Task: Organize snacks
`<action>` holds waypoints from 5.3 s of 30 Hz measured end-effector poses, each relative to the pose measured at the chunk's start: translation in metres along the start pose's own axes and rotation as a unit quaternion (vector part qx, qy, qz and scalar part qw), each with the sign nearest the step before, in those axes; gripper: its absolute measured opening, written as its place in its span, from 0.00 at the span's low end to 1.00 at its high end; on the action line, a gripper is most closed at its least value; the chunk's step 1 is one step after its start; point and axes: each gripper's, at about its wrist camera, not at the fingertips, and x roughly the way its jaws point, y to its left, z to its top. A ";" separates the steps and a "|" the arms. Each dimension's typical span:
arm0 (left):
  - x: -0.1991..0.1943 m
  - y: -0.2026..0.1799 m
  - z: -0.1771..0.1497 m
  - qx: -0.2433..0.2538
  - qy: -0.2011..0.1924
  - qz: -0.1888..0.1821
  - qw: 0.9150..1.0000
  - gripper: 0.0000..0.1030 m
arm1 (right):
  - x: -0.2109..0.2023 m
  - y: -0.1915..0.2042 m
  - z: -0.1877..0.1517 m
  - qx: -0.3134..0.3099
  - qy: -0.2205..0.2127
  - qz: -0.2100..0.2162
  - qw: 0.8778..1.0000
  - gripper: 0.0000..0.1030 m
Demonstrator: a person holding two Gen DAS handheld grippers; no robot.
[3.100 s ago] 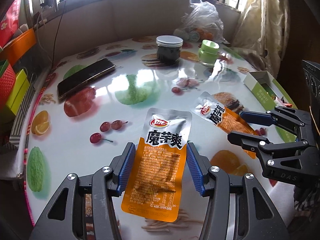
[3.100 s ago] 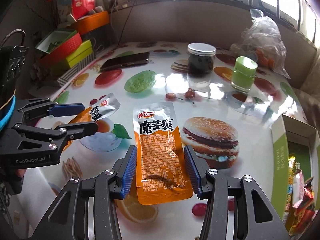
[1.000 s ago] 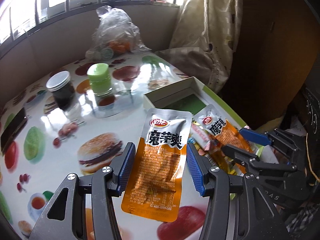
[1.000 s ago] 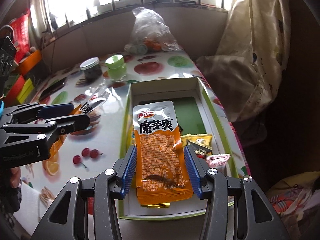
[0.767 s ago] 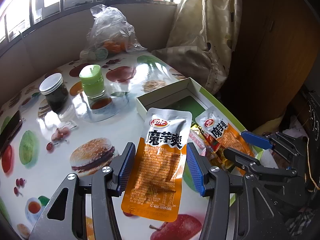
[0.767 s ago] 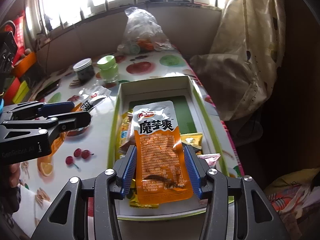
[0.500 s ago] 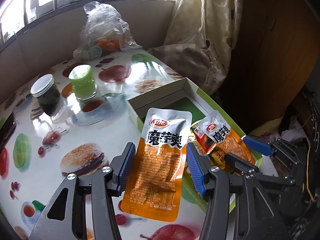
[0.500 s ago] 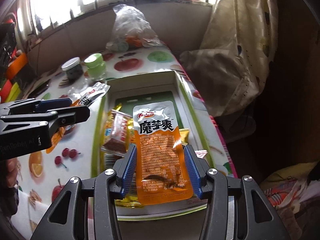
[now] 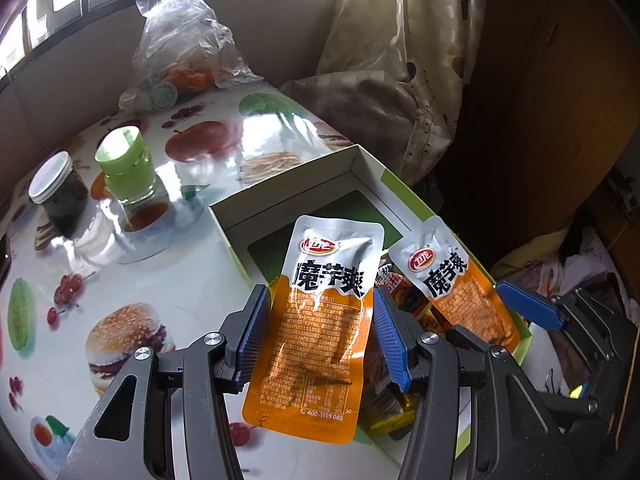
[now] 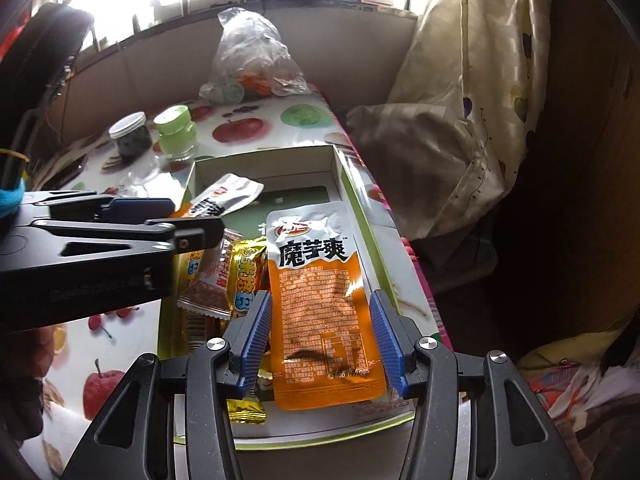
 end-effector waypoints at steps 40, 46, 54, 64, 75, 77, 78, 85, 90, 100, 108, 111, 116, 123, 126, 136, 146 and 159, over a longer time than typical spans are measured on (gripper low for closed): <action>-0.008 -0.016 0.003 -0.022 -0.002 -0.027 0.999 0.62 | -0.019 -0.013 -0.009 0.026 -0.025 -0.031 0.999 0.57; -0.022 -0.020 -0.007 -0.016 -0.014 -0.018 1.000 0.62 | -0.028 -0.012 -0.015 0.033 -0.028 -0.027 0.999 0.57; -0.051 -0.020 -0.033 -0.037 -0.050 -0.005 0.998 0.62 | -0.044 -0.014 -0.031 0.063 -0.041 -0.015 0.997 0.57; -0.068 -0.020 -0.078 -0.047 -0.061 0.025 0.997 0.62 | -0.056 -0.009 -0.062 0.084 -0.048 0.005 0.995 0.57; -0.062 -0.023 -0.119 -0.036 -0.046 0.047 0.997 0.62 | -0.055 -0.004 -0.088 0.091 -0.038 0.008 0.995 0.57; -0.060 -0.026 -0.126 -0.029 -0.042 0.049 0.997 0.62 | -0.053 -0.001 -0.094 0.087 -0.033 0.005 0.996 0.57; -0.059 -0.027 -0.127 -0.028 -0.042 0.050 0.997 0.62 | -0.051 -0.001 -0.096 0.086 -0.029 0.004 0.996 0.57; -0.049 -0.026 -0.139 -0.040 -0.021 0.047 0.998 0.62 | -0.043 0.002 -0.106 0.082 -0.012 -0.007 0.997 0.57; -0.042 -0.025 -0.143 -0.043 -0.009 0.047 0.998 0.62 | -0.040 0.005 -0.108 0.075 -0.009 -0.019 0.997 0.57; -0.039 -0.025 -0.144 -0.036 -0.011 0.055 0.998 0.62 | -0.039 0.009 -0.111 0.069 -0.014 -0.030 0.997 0.58; -0.038 -0.027 -0.144 -0.035 -0.012 0.059 0.998 0.62 | -0.038 0.009 -0.111 0.069 -0.014 -0.030 0.997 0.58; -0.038 -0.027 -0.144 -0.037 -0.012 0.058 0.998 0.62 | -0.039 0.009 -0.111 0.069 -0.014 -0.029 0.997 0.58; -0.037 -0.027 -0.144 -0.038 -0.011 0.060 0.997 0.62 | -0.038 0.009 -0.111 0.068 -0.014 -0.031 0.997 0.58; -0.038 -0.025 -0.144 -0.043 -0.013 0.055 0.997 0.62 | -0.038 0.009 -0.111 0.069 -0.014 -0.031 0.997 0.58; -0.038 -0.024 -0.144 -0.042 -0.013 0.056 0.997 0.62 | -0.038 0.007 -0.111 0.069 -0.014 -0.031 0.997 0.58; -0.039 -0.024 -0.145 -0.044 -0.014 0.053 0.998 0.62 | -0.038 0.007 -0.111 0.069 -0.014 -0.032 0.997 0.58; -0.039 -0.024 -0.145 -0.045 -0.014 0.053 0.997 0.62 | -0.037 0.007 -0.111 0.069 -0.014 -0.032 0.997 0.58; -0.040 -0.024 -0.145 -0.048 -0.016 0.051 0.997 0.62 | -0.037 0.007 -0.111 0.069 -0.015 -0.032 0.997 0.58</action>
